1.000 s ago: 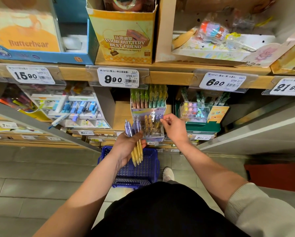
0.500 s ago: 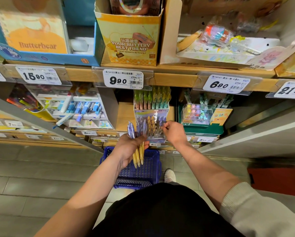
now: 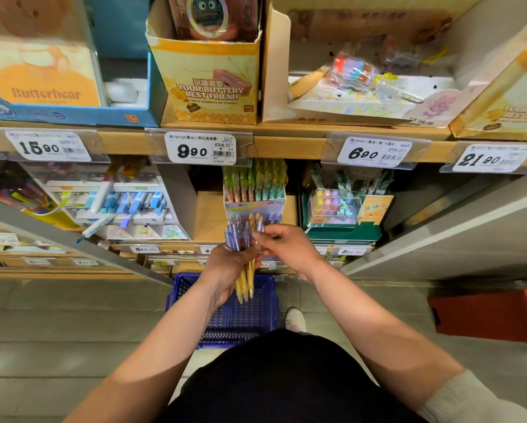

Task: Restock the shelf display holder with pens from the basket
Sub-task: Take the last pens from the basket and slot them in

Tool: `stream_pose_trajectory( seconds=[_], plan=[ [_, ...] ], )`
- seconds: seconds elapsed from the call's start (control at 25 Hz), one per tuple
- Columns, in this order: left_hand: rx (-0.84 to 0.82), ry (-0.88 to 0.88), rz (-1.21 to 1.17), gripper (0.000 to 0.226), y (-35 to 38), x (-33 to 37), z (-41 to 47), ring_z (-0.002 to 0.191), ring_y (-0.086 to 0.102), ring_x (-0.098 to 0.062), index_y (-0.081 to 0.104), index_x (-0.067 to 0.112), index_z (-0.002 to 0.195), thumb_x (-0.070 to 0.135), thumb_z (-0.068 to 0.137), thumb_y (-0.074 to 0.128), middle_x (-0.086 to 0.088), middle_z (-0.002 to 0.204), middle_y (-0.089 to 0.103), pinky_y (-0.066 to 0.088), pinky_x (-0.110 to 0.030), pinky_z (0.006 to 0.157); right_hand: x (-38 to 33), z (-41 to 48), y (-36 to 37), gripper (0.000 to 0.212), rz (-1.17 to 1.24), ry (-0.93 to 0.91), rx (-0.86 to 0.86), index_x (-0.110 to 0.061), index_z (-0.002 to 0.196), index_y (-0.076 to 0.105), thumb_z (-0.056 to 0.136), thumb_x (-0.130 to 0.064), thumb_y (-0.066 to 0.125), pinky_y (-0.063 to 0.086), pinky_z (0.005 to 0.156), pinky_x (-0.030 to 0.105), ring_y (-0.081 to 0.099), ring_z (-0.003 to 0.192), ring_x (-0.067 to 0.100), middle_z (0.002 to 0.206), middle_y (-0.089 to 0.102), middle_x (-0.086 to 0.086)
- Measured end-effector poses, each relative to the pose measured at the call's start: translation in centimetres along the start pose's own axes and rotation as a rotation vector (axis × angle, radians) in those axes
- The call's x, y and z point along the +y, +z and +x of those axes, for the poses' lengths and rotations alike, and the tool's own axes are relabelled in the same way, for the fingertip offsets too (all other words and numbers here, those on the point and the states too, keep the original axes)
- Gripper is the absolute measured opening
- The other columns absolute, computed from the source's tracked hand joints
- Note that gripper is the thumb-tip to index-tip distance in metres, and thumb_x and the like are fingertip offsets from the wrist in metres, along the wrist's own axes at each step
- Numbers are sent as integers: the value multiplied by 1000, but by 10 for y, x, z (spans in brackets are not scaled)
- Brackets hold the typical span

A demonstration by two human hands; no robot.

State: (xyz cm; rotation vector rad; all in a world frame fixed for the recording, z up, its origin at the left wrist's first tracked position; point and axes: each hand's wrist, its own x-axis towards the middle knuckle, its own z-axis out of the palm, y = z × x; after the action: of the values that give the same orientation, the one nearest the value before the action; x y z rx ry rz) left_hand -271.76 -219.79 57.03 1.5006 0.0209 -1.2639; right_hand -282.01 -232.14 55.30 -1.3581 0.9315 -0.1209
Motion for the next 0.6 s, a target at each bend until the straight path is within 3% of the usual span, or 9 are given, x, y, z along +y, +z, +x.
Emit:
stream_pose_trajectory(
  seconds=[0.12,0.2,0.4,0.52,0.6],
  plan=[
    [9,11,1,20,0,1,4,83,73,-23,74,0,107,15,93,72,-14,99,79,62,-36,83,1,-5,-9,23,217,-24,86,-5,106,73,87,-17,78,60,74,22,75,81,15,89,78,5],
    [26,-9,-7,21,-1,2,6,84,71,-25,74,-2,104,15,92,73,-17,99,78,60,-39,85,-2,-5,-22,24,245,-46,203,-2,106,72,86,-15,78,59,69,19,75,76,14,82,78,4],
    [7,-34,4,18,0,-2,4,73,74,-19,70,-3,102,11,92,73,-11,84,75,61,-28,65,-4,9,-56,8,116,-138,432,-14,100,71,93,-10,69,58,77,19,73,76,11,76,76,-4],
    [-13,-21,-16,24,2,-1,3,72,74,-19,64,-6,111,9,93,71,-14,87,75,60,-27,63,1,18,-59,17,-112,-233,498,-30,90,64,96,-15,67,57,84,26,73,83,16,81,74,-3],
    [-25,-3,-8,27,2,0,3,73,73,-19,61,-7,115,9,95,69,-14,88,74,61,-28,64,6,25,-55,14,-226,-268,515,-28,89,60,96,-19,68,57,82,27,72,84,18,83,73,0]
  ],
)
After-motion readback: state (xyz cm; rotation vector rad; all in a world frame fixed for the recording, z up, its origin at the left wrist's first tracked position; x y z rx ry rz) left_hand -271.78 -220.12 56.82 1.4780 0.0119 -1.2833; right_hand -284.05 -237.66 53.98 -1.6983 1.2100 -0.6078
